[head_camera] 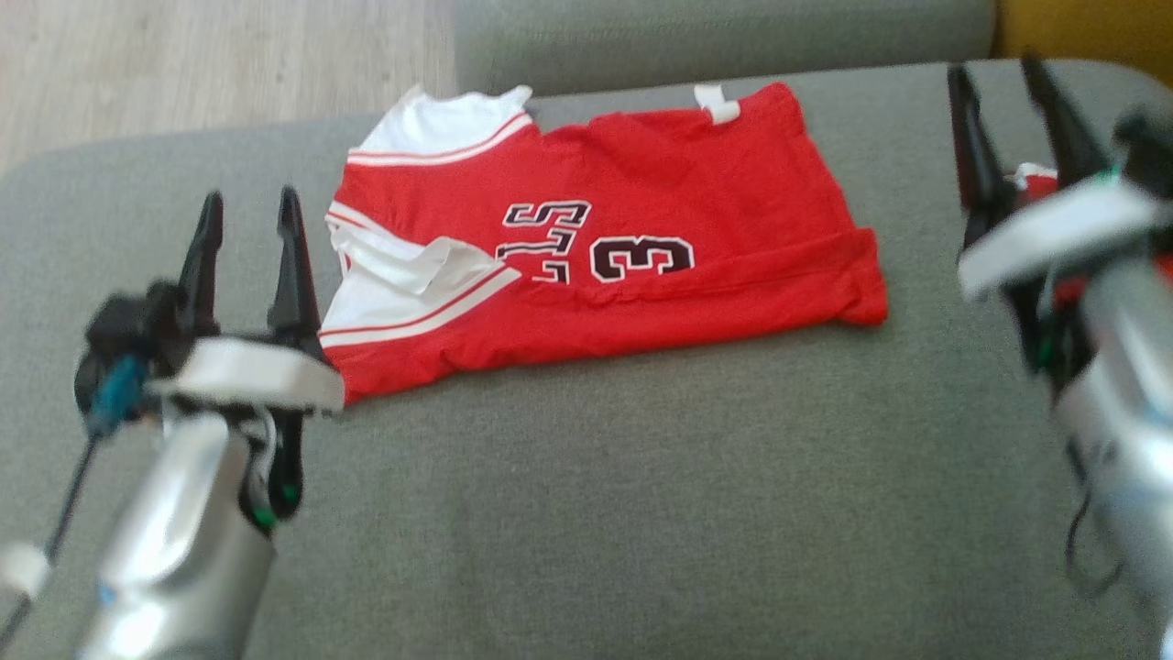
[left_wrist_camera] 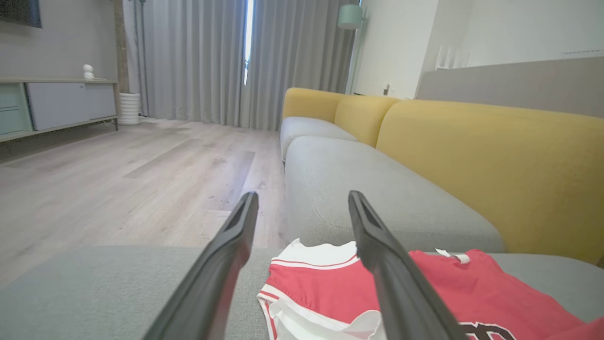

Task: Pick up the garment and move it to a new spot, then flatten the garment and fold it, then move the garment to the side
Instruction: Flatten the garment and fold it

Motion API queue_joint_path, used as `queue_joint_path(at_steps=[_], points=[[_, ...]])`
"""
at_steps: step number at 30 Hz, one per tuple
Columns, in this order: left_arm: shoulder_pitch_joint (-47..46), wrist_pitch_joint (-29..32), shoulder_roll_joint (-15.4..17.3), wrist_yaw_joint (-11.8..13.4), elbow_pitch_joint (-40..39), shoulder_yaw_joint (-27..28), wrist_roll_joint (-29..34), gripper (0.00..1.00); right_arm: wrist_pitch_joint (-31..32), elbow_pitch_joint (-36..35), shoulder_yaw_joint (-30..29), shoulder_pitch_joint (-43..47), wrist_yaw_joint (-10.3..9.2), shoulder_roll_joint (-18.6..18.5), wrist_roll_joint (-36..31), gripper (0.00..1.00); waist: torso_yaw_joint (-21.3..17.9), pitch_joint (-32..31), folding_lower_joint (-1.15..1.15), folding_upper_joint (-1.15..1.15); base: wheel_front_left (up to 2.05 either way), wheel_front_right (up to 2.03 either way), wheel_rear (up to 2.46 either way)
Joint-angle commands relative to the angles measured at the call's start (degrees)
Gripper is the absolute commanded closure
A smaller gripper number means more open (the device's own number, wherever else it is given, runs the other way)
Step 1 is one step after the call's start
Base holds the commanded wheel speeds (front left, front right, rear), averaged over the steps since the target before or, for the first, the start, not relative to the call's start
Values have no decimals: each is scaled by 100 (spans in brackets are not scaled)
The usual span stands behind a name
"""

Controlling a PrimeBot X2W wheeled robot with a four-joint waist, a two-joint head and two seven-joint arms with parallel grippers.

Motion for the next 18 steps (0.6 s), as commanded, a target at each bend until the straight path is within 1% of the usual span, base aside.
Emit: queue_joint_path(at_steps=[1,3,5,8,10,14,18], points=[[-44,-56,111,86,-366,355,110,0,-60,-288,-259,396,-5,132,-326,0,-19,-132,1,0,0,0,0],[381,-58,-3,203,-780,593,316,0,-60,-732,-979,954,-5,444,-922,0,-32,-212,1,0,0,0,0],[789,-59,-147,261,-1151,829,528,0,-60,-1190,-1511,1474,-5,813,-1422,0,-46,-273,1,0,0,0,0],[1332,-60,-373,266,-1520,1086,860,0,-60,-1726,-1960,2167,-5,1317,-1971,0,-59,-354,1,0,0,0,0],[1763,-60,-593,159,-1687,1226,1153,0,-60,-2045,-2153,2705,-5,1617,-2276,0,-65,-428,1,0,0,0,0],[2161,-60,-876,30,-1787,1523,1414,0,-61,-2191,-2270,3152,-5,1799,-2448,0,-97,-468,1,0,0,0,0],[2403,-60,-1092,-85,-1802,1774,1656,0,-61,-2247,-2332,3323,-5,1860,-2468,0,-131,-451,1,0,0,0,0]])
